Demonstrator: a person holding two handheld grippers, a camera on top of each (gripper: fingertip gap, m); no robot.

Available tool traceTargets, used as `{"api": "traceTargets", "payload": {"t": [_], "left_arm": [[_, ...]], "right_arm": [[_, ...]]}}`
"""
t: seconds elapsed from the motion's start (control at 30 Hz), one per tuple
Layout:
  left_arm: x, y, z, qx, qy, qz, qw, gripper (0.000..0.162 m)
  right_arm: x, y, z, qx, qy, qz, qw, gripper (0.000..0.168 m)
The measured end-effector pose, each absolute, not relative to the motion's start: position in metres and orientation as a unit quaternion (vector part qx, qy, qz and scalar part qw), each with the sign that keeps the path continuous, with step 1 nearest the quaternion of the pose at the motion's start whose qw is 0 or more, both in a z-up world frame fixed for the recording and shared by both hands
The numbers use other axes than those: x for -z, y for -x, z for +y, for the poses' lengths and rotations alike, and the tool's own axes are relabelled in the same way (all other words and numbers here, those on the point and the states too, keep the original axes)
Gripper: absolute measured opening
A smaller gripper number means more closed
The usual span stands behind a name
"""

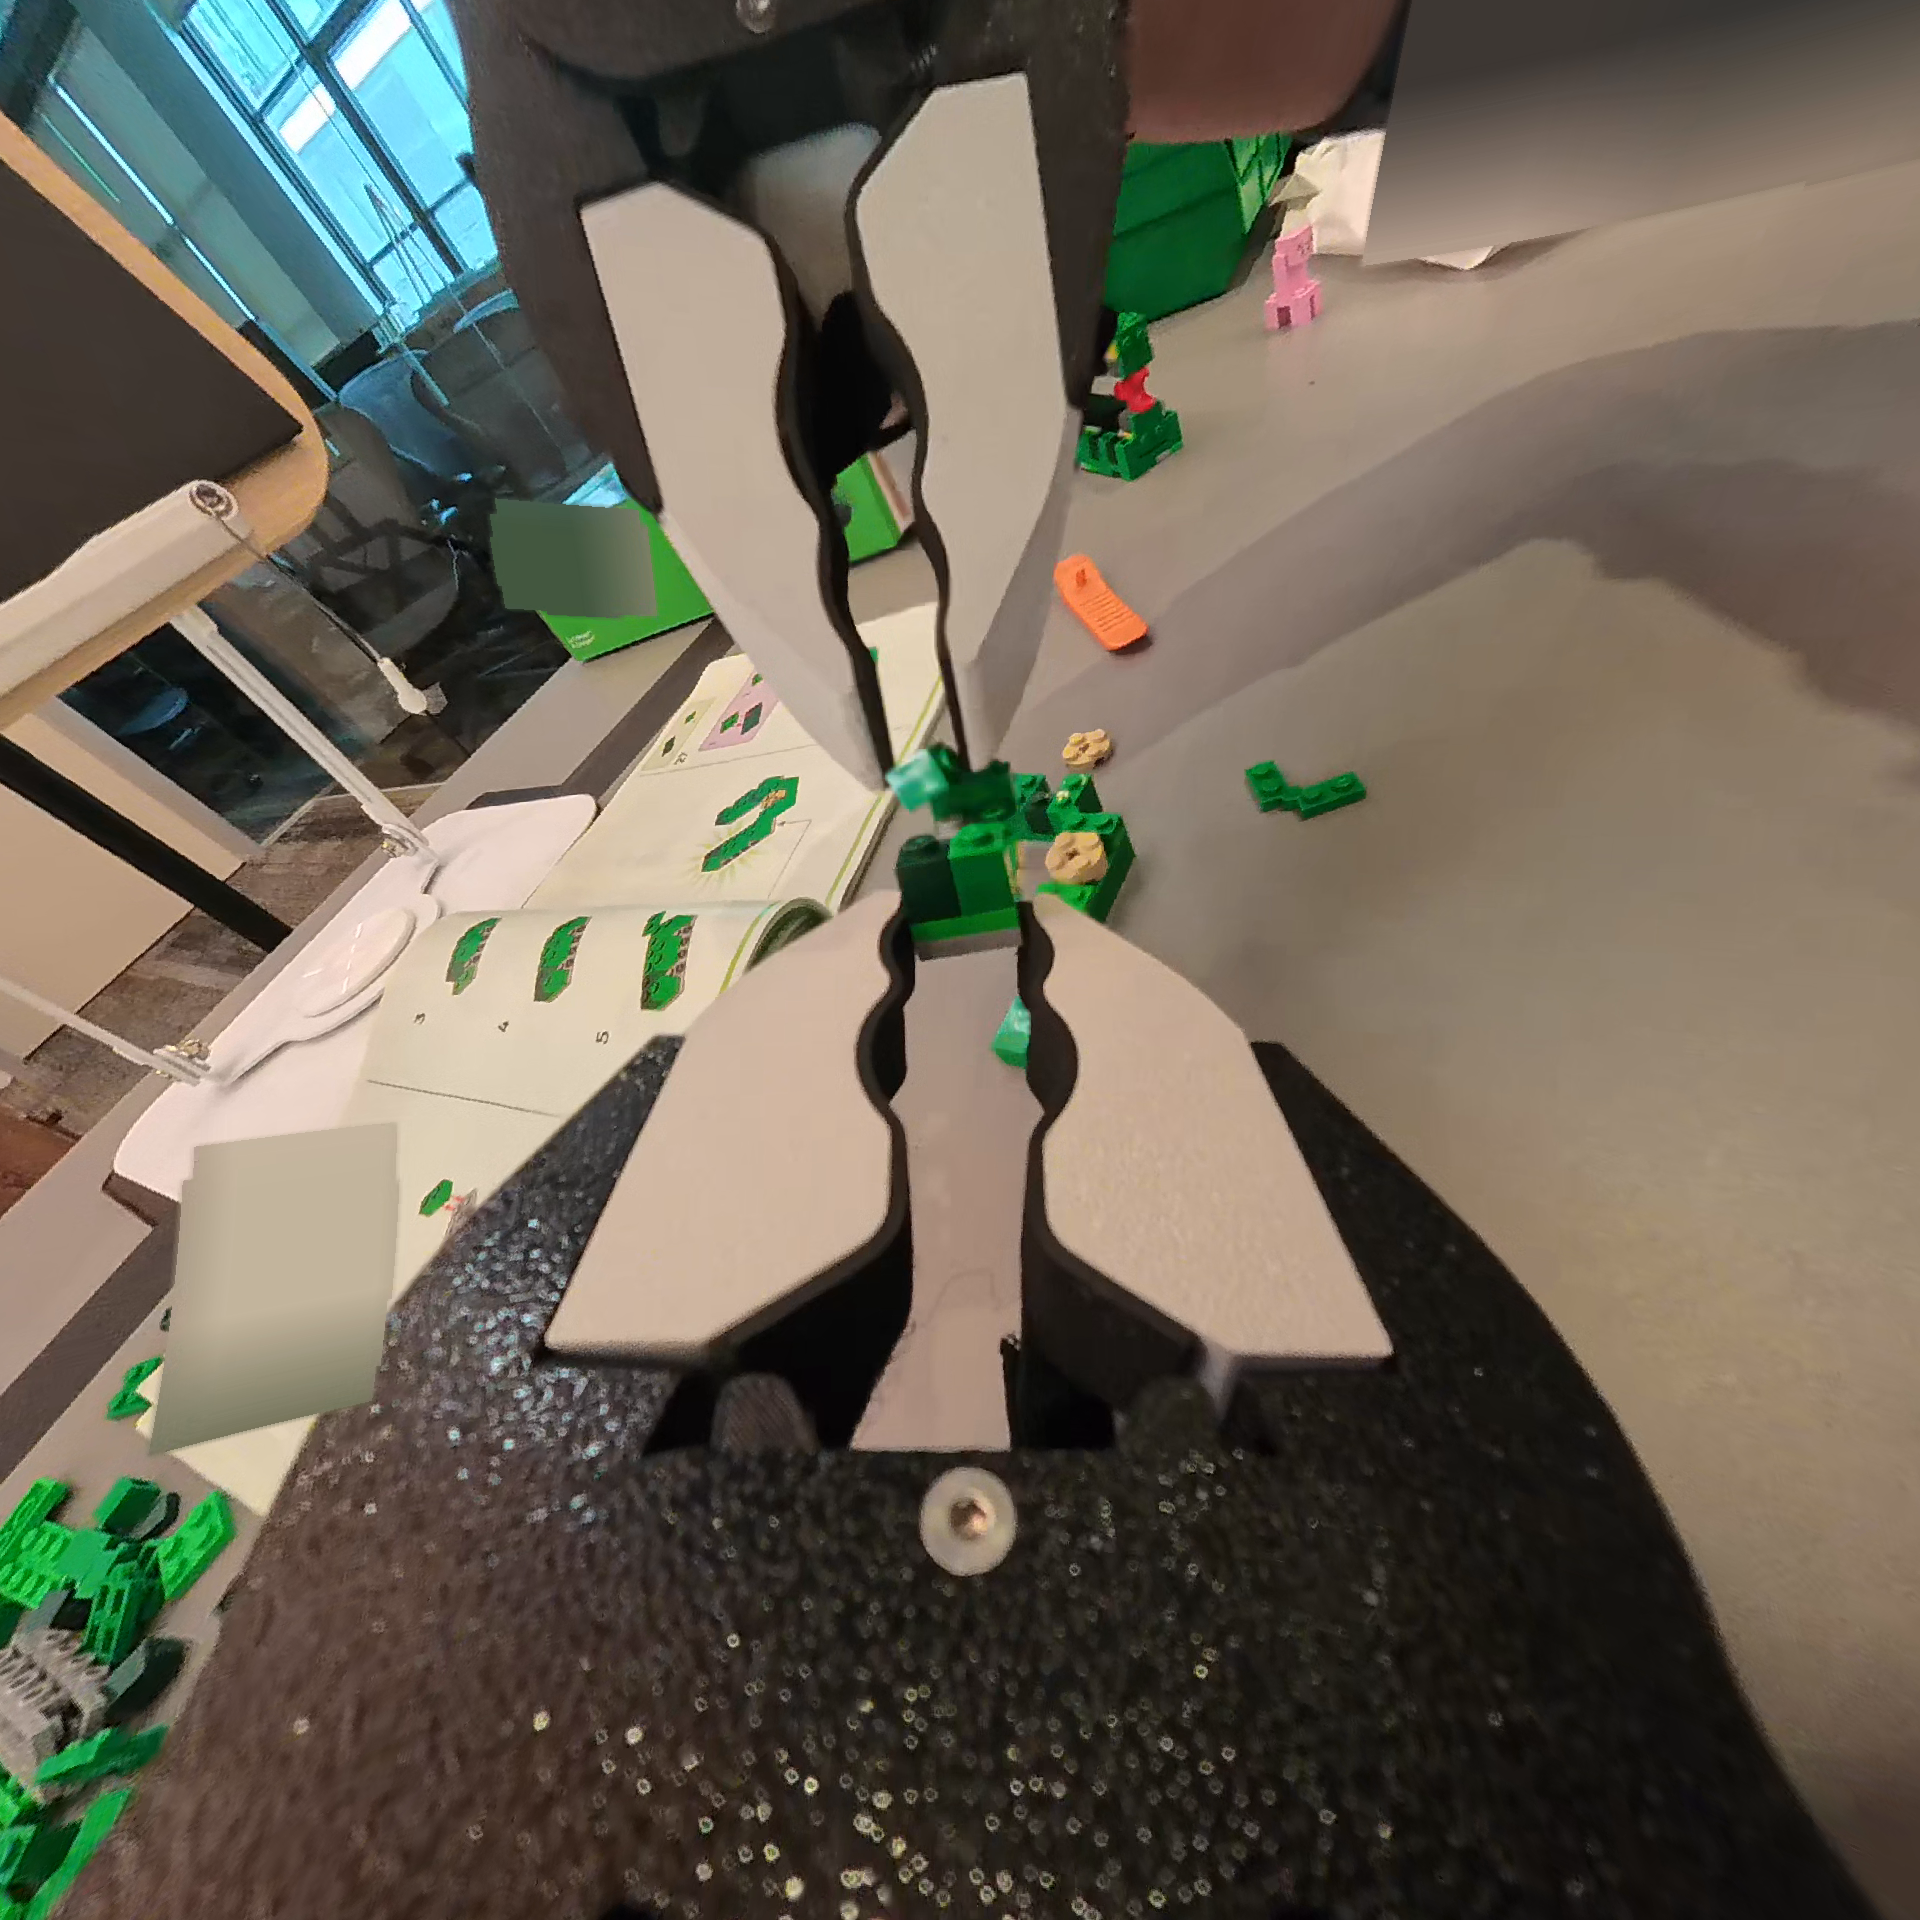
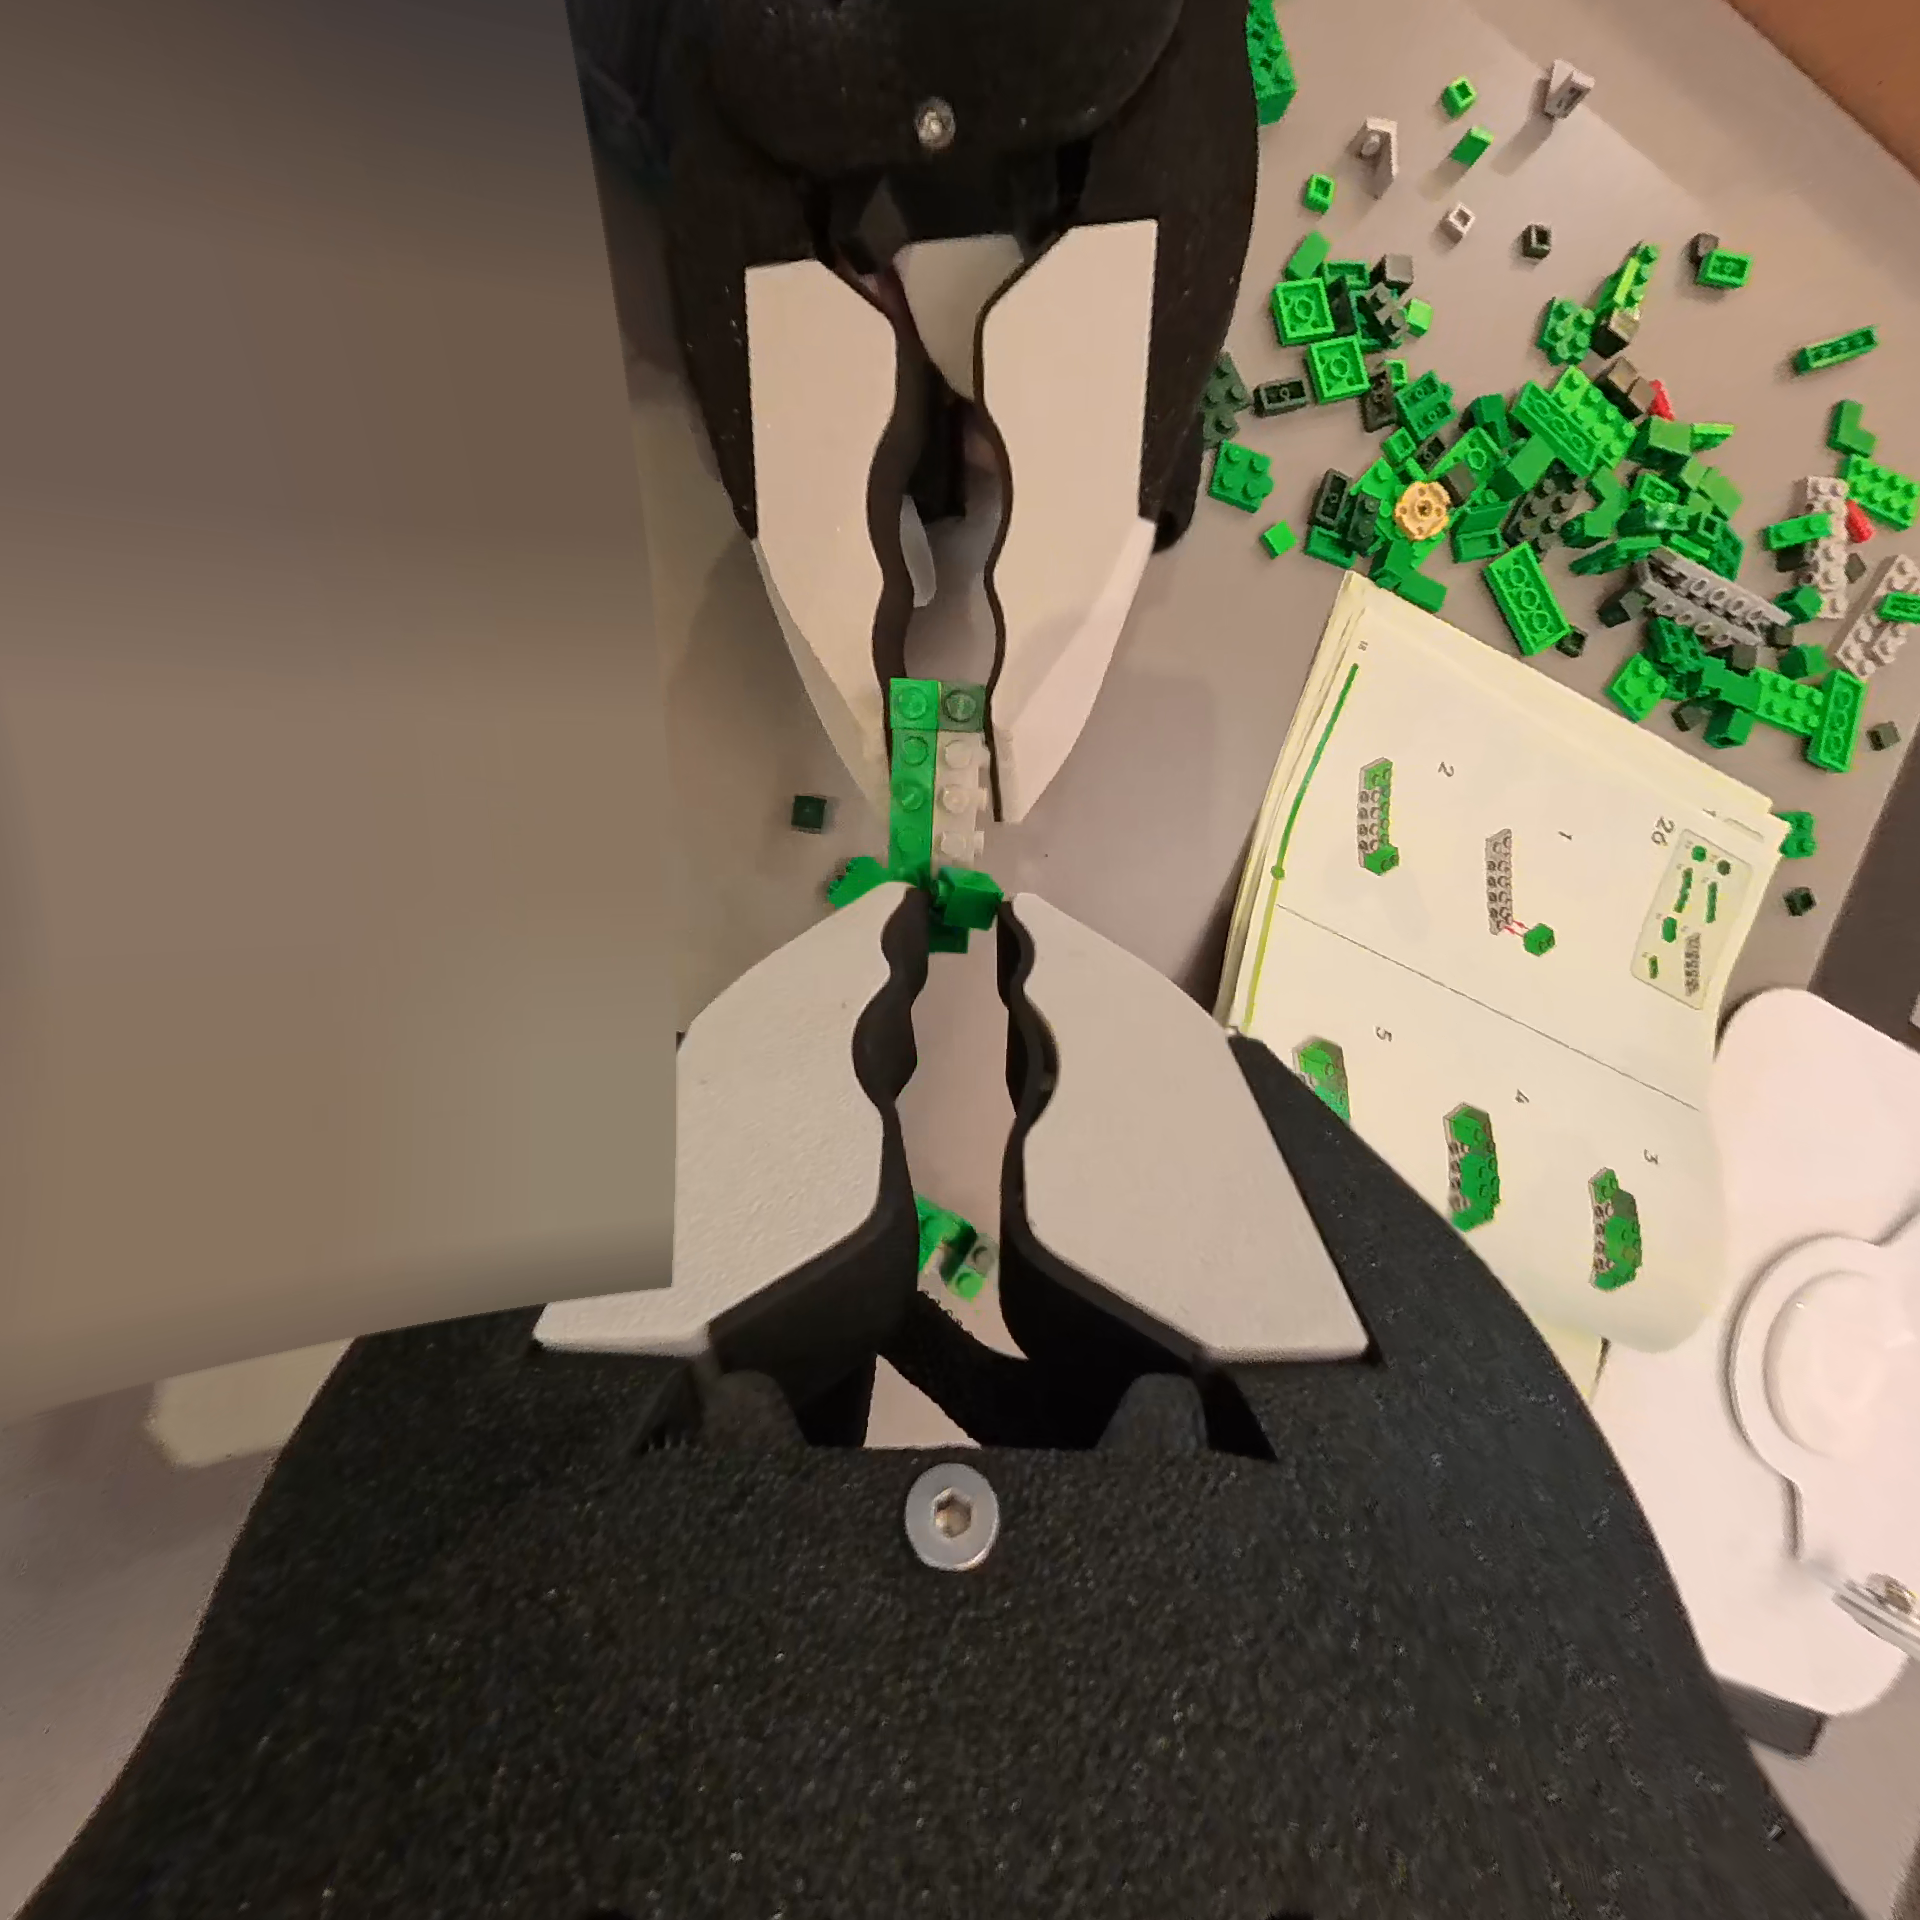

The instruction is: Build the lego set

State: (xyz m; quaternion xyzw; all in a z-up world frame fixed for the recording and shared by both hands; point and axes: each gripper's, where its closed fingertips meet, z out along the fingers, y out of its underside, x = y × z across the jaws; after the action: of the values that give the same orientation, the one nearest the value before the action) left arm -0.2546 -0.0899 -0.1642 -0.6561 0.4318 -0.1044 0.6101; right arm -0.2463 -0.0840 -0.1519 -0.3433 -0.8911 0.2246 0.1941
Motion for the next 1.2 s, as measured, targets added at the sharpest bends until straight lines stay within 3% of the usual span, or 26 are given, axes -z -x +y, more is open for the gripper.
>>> {"api": "traceTargets", "payload": {"t": [0.03,0.37,0.57,0.77,0.93,1.07,1.2], "left_arm": [[0.166,0.256,-0.089,0.098,0.66,0.433,0.606,0.018],[0.169,0.263,-0.084,0.069,0.673,0.427,0.599,0.018],[0.171,0.253,-0.088,0.065,0.663,0.446,0.597,0.018],[0.17,0.25,-0.09,0.072,0.66,0.447,0.6,0.018],[0.171,0.249,-0.09,0.077,0.66,0.448,0.598,0.018],[0.171,0.249,-0.09,0.082,0.66,0.447,0.598,0.018],[0.17,0.25,-0.091,0.08,0.66,0.446,0.599,0.018]], "right_arm": [[0.151,0.245,-0.079,-0.218,0.351,-0.889,0.199,0.012],[0.19,0.132,-0.049,-0.099,0.509,-0.835,0.184,0.012],[0.207,0.089,-0.051,-0.217,0.673,-0.672,0.222,0.012],[0.223,0.076,-0.063,-0.19,0.643,-0.702,0.24,0.013],[0.225,0.074,-0.066,-0.141,0.596,-0.748,0.256,0.031],[0.212,0.075,-0.069,-0.092,0.516,-0.807,0.271,0.027],[0.206,0.075,-0.06,-0.096,0.692,-0.684,0.211,0.022]]}}
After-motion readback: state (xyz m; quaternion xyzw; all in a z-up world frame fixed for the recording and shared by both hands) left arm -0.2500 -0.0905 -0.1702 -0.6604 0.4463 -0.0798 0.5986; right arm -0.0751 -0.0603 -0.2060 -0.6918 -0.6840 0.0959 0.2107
